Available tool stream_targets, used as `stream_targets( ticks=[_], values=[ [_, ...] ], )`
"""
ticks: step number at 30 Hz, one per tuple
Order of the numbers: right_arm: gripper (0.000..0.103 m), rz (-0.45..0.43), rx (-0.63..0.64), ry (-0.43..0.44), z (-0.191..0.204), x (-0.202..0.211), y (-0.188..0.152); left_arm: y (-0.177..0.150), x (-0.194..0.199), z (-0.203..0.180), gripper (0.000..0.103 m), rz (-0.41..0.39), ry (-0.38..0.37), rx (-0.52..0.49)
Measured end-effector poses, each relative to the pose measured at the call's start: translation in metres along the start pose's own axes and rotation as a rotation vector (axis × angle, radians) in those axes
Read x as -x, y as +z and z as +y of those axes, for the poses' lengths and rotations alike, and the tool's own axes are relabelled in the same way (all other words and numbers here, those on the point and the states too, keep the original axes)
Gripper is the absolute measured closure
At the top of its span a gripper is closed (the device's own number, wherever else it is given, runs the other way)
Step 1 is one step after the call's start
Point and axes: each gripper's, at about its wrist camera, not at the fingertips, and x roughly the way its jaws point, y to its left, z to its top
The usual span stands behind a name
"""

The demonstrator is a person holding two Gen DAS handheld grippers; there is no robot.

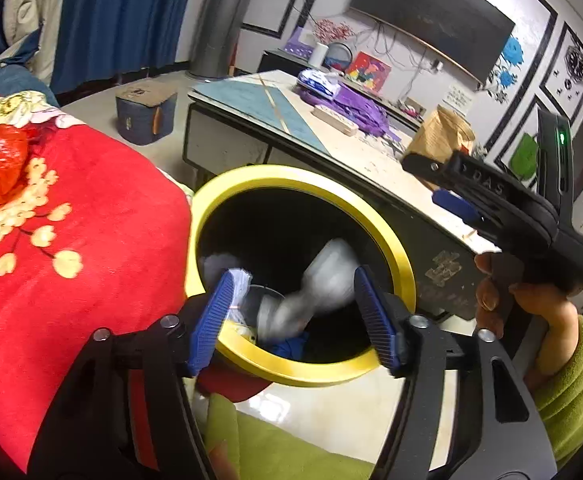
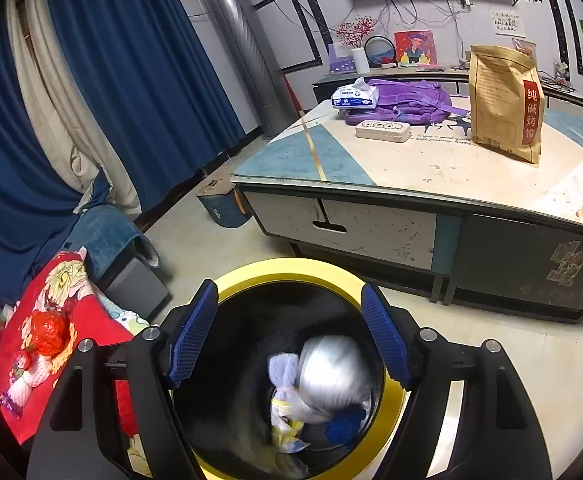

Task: Collect trash
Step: 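Move both open tools back over the bedspread toward the red bag and wrappers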

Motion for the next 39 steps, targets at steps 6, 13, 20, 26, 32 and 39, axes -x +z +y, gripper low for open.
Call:
stream_targets(
  ticks=[6, 13, 20, 26, 32, 39],
  values=[
    [0.028, -0.016, 0.014, 0.024, 0.008, 0.006, -0.001, 0.006, 0.021, 0.012, 0.011, -0.066, 0.045, 0.048],
    [0.027, -0.03, 0.046, 0.063, 0.024, 0.014, -0.001, 0.008, 0.045, 0.021, 0.011, -0.128, 0.085, 0.059],
    [0.025, -0.051, 0.076, 0.102, 0.041, 0.025, -0.001, 0.007, 0.069, 0.028, 0.011, -0.194, 0.133, 0.058],
    [0.024, -0.059, 0.106, 0.129, 0.056, 0.033, -0.003, 0.007, 0.086, 0.033, 0.011, -0.238, 0.167, 0.065],
    [0.024, -0.061, 0.14, 0.161, 0.072, 0.039, -0.008, 0.009, 0.104, 0.041, 0.011, -0.285, 0.199, 0.075],
    [0.023, -0.067, 0.19, 0.214, 0.097, 0.049, -0.017, 0.008, 0.127, 0.053, 0.011, -0.34, 0.246, 0.097]
  ],
)
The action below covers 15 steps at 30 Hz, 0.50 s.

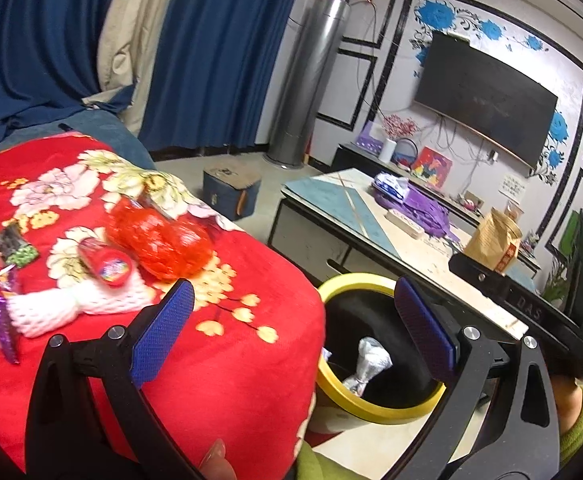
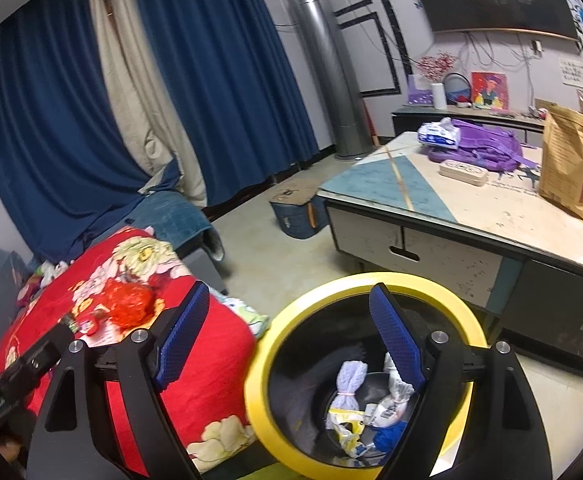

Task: Collect trash
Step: 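Move both open tools back over the bedspread toward the red bag and wrappers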

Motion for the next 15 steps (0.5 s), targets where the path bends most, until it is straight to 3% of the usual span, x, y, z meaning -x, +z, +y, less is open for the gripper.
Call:
stream_targets(
  ticks=[15],
  values=[
    [0.021, -0.001, 0.118, 0.115, 0.059, 0.004, -0.008, 0.012, 0.036, 0.032, 0.011, -0.093, 0.103, 0.016]
  ],
)
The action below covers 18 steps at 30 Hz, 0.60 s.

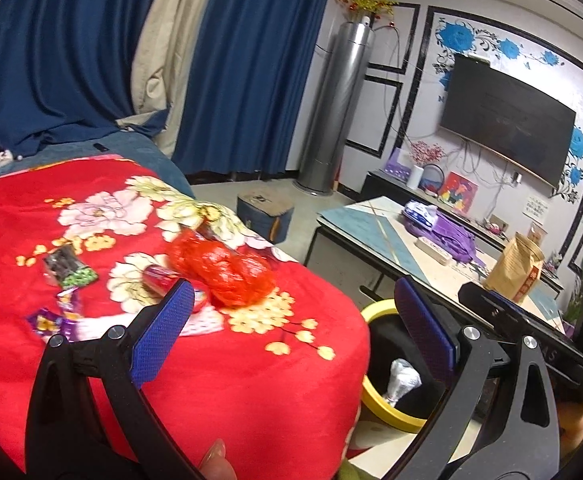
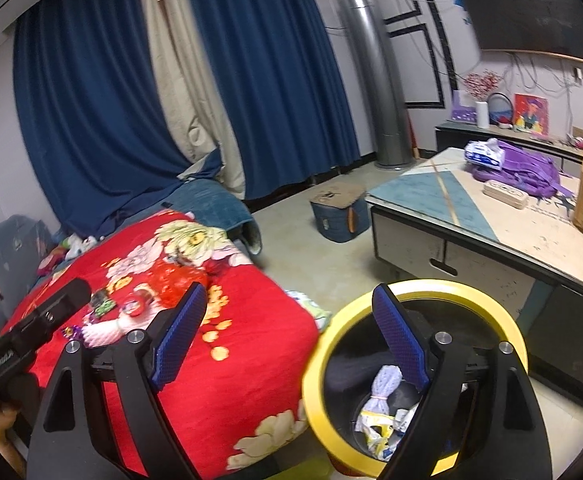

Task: Collect trash
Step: 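Move both open tools back over the bedspread toward the red bag and wrappers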

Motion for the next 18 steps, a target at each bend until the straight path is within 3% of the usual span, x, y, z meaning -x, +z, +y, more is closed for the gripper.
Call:
stream_targets(
  ticks=[18],
  values=[
    [0.021, 0.057, 0.131, 0.142, 0.085, -0.029, 0.004, 0.01, 0.03, 0.071, 0.011, -0.042, 0.168, 0.098]
  ],
)
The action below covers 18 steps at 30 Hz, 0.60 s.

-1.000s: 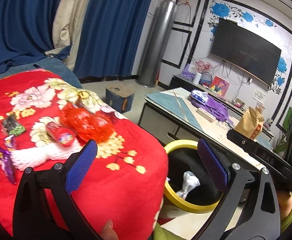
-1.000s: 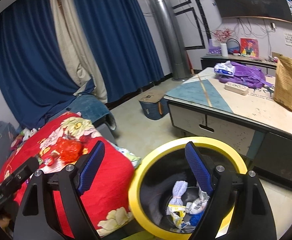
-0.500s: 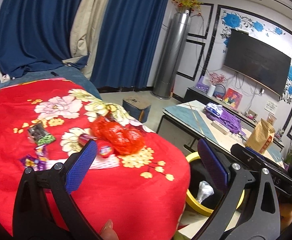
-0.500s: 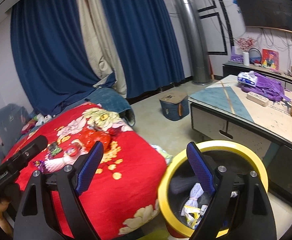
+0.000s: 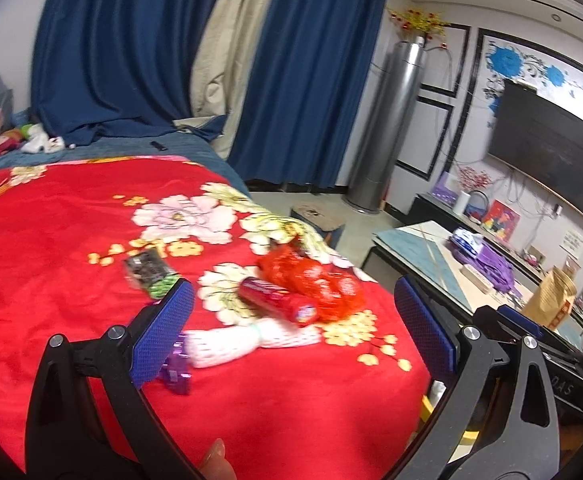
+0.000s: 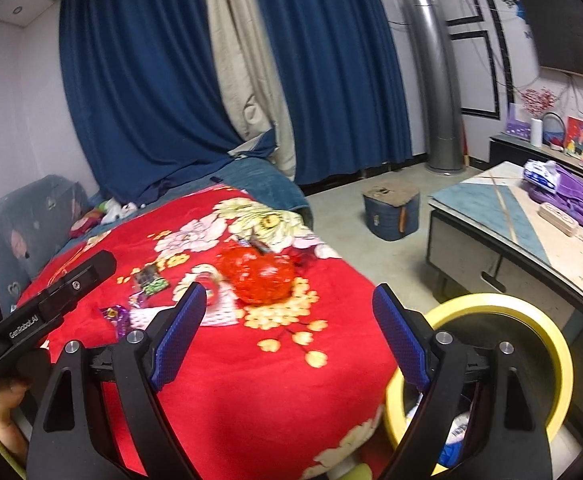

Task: Collect trash
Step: 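Move both open tools back over the bedspread toward the red bag and wrappers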

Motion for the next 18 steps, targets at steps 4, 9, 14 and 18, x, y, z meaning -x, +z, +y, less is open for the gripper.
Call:
stream_targets(
  ticks=[4, 9, 14, 18],
  values=[
    [0.021, 0.03, 0.005, 0.039, 0.014, -0.016, 0.003, 0.003, 0.001, 0.021, 0.011, 0.003, 0.043, 0.033],
    [0.021, 0.068, 0.017, 0.085, 0.03, -0.036, 0.005, 0.006, 0.002, 0.045, 0.011, 0.003, 0.095, 0.084],
    [0.022, 0.108, 0.036, 0.121, 0.045, -0.057, 0.003, 0.007, 0.001, 0.073, 0.011, 0.022, 0.142, 0.147],
    [0.024, 0.143, 0.064, 0.138, 0.055, -0.075, 0.0, 0.005, -0.001, 0.097, 0.011, 0.048, 0.164, 0.199]
  ],
)
